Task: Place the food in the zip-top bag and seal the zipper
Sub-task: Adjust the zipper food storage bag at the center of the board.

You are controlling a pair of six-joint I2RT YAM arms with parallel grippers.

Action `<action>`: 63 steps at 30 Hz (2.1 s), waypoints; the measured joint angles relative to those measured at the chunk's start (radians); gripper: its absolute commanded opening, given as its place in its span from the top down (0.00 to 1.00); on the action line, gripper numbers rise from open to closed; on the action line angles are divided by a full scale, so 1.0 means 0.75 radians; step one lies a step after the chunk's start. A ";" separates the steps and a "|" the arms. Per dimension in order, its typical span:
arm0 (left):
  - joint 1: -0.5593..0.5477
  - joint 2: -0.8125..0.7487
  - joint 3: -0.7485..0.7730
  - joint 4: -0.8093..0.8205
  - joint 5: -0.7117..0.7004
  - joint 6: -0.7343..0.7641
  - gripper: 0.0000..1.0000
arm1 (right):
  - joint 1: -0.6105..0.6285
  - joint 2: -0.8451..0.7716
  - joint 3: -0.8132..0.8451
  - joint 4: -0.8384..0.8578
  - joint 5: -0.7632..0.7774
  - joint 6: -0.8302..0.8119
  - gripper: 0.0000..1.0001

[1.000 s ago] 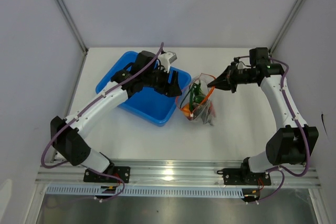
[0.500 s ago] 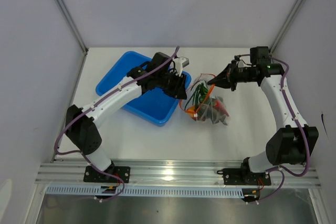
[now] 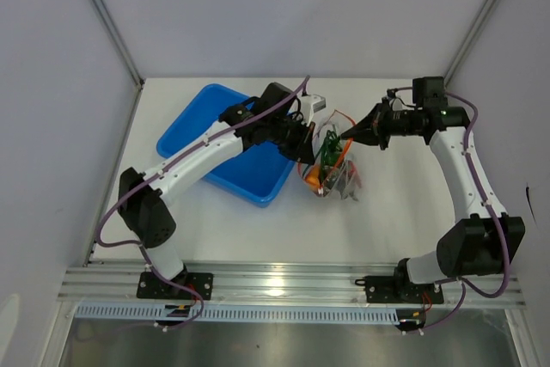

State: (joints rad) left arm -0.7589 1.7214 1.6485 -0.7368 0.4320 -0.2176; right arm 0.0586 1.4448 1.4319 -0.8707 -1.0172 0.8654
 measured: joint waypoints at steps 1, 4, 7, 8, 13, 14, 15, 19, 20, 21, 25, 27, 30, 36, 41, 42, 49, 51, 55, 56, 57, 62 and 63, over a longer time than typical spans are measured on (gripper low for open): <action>-0.001 0.007 0.034 -0.017 0.007 0.001 0.99 | 0.000 -0.011 -0.001 -0.015 0.012 -0.016 1.00; -0.011 0.015 0.136 -0.058 0.035 -0.001 0.99 | -0.004 -0.056 -0.002 -0.097 0.067 -0.087 1.00; -0.030 0.014 0.206 -0.069 0.074 -0.002 0.99 | -0.004 -0.113 -0.002 -0.189 0.131 -0.182 1.00; -0.038 0.014 0.217 -0.068 0.090 -0.002 0.99 | -0.003 -0.142 -0.004 -0.219 0.156 -0.218 1.00; -0.098 -0.004 0.189 -0.051 0.131 0.011 0.99 | 0.032 -0.392 -0.185 -0.232 0.260 -0.310 1.00; -0.110 -0.019 0.149 -0.019 0.140 0.014 0.99 | 0.057 -0.468 -0.264 -0.201 0.274 -0.306 1.00; -0.118 -0.037 0.104 0.003 0.150 0.016 0.99 | 0.079 -0.522 -0.325 -0.196 0.285 -0.302 1.00; -0.147 -0.100 -0.095 0.070 0.209 0.030 1.00 | 0.194 -0.794 -0.622 -0.101 0.351 -0.190 1.00; -0.155 -0.117 -0.145 0.092 0.209 0.035 0.99 | 0.217 -0.866 -0.682 -0.070 0.367 -0.138 1.00; -0.164 -0.141 -0.194 0.109 0.209 0.037 1.00 | 0.237 -0.922 -0.719 -0.051 0.380 -0.095 1.00; -0.198 -0.300 -0.371 0.185 0.223 0.036 0.99 | 0.300 -1.072 -0.756 0.020 0.423 0.041 1.00; -0.204 -0.368 -0.381 0.198 0.223 0.036 0.99 | 0.314 -1.104 -0.739 0.035 0.432 0.082 1.00; -0.211 -0.430 -0.356 0.215 0.232 0.036 0.99 | 0.323 -1.087 -0.657 0.027 0.440 0.116 1.00; -0.242 -0.462 -0.253 0.255 0.241 0.048 0.99 | 0.325 -1.048 -0.514 0.062 0.450 0.111 1.00; -0.242 -0.313 -0.168 0.223 0.241 0.105 0.99 | 0.326 -1.057 -0.740 0.160 0.463 0.114 1.00; -0.241 -0.266 -0.173 0.223 0.238 0.113 0.99 | 0.326 -1.049 -0.788 0.162 0.471 0.112 1.00; -0.237 -0.148 -0.254 0.208 0.236 0.127 1.00 | 0.326 -1.002 -0.878 0.160 0.531 0.083 1.00; -0.236 -0.174 -0.248 0.205 0.245 0.142 0.99 | 0.326 -1.011 -0.843 0.141 0.539 0.076 1.00; -0.234 -0.235 -0.196 0.162 0.280 0.189 0.99 | 0.327 -1.034 -0.708 0.109 0.544 0.073 1.00; -0.234 -0.247 -0.173 0.142 0.299 0.201 1.00 | 0.327 -1.047 -0.680 0.110 0.543 0.076 1.00; -0.234 -0.255 -0.154 0.129 0.315 0.211 0.99 | 0.327 -1.055 -0.662 0.112 0.537 0.079 1.00; -0.234 -0.288 -0.070 0.048 0.375 0.282 0.99 | 0.328 -1.110 -0.639 0.132 0.484 0.149 1.00; -0.234 -0.291 -0.067 0.038 0.383 0.299 0.99 | 0.328 -1.109 -0.639 0.132 0.483 0.161 0.99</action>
State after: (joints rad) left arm -0.9348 1.5032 1.5986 -0.7086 0.7193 0.0067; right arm 0.3042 0.6128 0.9524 -0.7715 -0.6548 0.9863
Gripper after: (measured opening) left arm 0.007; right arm 0.003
